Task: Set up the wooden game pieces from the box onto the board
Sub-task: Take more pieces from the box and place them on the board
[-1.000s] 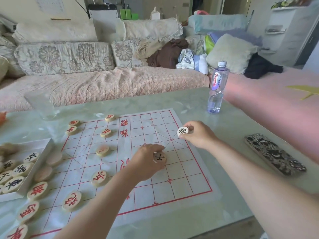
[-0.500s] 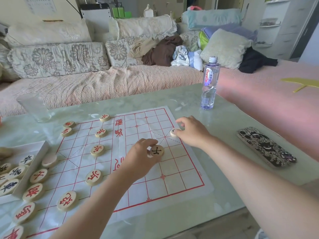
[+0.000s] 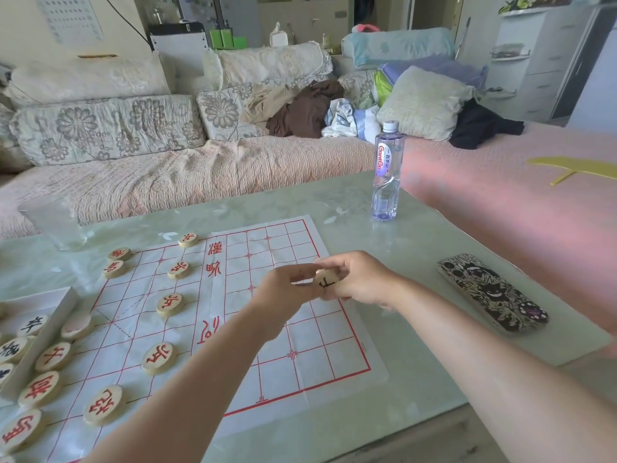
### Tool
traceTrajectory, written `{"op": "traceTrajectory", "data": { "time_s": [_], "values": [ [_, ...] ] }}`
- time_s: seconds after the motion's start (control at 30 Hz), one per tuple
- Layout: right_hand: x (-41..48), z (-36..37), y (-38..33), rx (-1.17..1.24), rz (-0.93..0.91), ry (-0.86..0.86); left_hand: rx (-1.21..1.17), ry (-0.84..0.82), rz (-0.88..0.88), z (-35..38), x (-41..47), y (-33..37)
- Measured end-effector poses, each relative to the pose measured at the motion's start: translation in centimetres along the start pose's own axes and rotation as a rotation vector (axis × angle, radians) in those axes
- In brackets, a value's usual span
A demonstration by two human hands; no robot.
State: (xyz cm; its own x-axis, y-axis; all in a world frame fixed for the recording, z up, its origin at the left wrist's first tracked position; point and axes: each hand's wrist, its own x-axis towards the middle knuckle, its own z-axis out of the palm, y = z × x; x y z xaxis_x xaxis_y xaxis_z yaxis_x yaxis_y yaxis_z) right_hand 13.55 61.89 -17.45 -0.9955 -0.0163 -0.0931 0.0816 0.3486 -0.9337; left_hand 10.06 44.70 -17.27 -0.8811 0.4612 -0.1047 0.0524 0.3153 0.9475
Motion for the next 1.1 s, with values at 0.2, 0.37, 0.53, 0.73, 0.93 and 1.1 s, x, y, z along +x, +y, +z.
{"op": "traceTrajectory", "data": {
  "time_s": [0.2,0.37,0.53,0.73,0.93,1.1],
  "values": [
    [1.3,-1.0,1.1,-0.064,0.002,0.155,-0.046,0.087,-0.122,0.8,2.6,0.5],
    [2.1,-1.4,1.3,-0.133,-0.004,0.159,-0.050,0.184,-0.185,1.3,4.1,0.5],
    [1.7,-1.6,2.1,-0.398,0.021,0.185,0.524,0.228,-0.004,1.5,4.1,-0.3],
    [2.0,-1.5,2.4,-0.574,0.076,0.136,0.931,0.113,0.085,1.6,3.4,-2.6],
    [1.4,-1.0,0.4,-0.748,0.012,0.214,0.871,0.150,0.160,0.2,2.7,-2.4],
    [1.7,2.9,-3.2,-0.672,-0.086,0.185,0.797,0.235,0.221,-3.8,0.5,-1.9]
  ]
}}
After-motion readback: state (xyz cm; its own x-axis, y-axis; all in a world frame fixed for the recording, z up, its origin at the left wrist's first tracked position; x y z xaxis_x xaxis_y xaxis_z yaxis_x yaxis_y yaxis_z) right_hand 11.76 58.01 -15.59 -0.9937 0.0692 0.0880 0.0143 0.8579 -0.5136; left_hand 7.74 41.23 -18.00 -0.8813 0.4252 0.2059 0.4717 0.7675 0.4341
